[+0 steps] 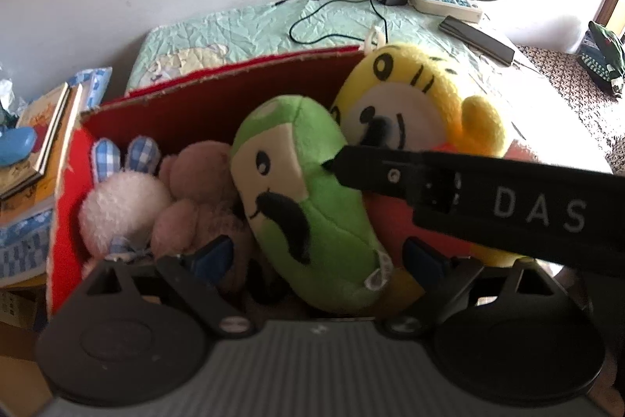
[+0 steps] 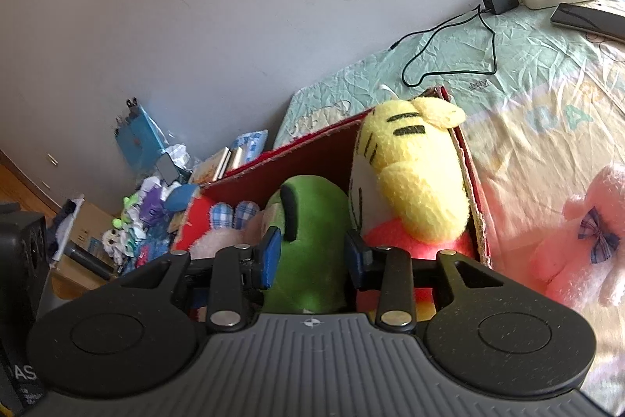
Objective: Organize objects
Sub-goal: 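Lower the green plush beside the tiger and open the right gripper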
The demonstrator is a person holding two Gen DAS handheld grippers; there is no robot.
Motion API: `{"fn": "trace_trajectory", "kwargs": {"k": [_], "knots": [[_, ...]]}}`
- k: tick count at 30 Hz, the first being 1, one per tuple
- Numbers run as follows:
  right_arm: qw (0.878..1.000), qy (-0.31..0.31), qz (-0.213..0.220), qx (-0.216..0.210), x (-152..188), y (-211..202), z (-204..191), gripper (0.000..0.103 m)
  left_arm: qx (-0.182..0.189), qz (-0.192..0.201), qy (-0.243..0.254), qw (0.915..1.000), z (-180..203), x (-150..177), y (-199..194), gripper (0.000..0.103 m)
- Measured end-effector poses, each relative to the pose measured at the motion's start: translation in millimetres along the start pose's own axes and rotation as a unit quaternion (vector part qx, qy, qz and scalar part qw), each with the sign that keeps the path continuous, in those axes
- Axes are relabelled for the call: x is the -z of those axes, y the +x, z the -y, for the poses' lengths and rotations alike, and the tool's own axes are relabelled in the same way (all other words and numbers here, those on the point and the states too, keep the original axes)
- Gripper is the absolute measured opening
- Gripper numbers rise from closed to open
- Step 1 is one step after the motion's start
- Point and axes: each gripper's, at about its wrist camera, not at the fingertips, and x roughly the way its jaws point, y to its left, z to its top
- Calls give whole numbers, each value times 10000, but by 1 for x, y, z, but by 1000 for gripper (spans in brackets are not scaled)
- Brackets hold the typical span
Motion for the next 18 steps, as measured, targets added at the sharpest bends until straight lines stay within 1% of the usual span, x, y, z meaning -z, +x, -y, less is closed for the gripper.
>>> {"fn": "trace_trajectory", "kwargs": {"k": [3, 6, 14, 18], "knots": [[10000, -17, 27, -26, 1, -5, 1, 39, -123, 92, 29, 9999, 2, -1, -7, 94], [10000, -25, 27, -53, 3, -8, 1, 39, -263, 98, 44, 9996, 3, -1, -12, 94], [9997, -30, 151, -168, 5, -22, 6, 39, -439, 79, 12, 9990, 10, 1, -18, 94], [9995, -57, 189, -232, 5, -31, 11, 45, -516, 136, 3, 9986, 14, 2, -24, 94]]}}
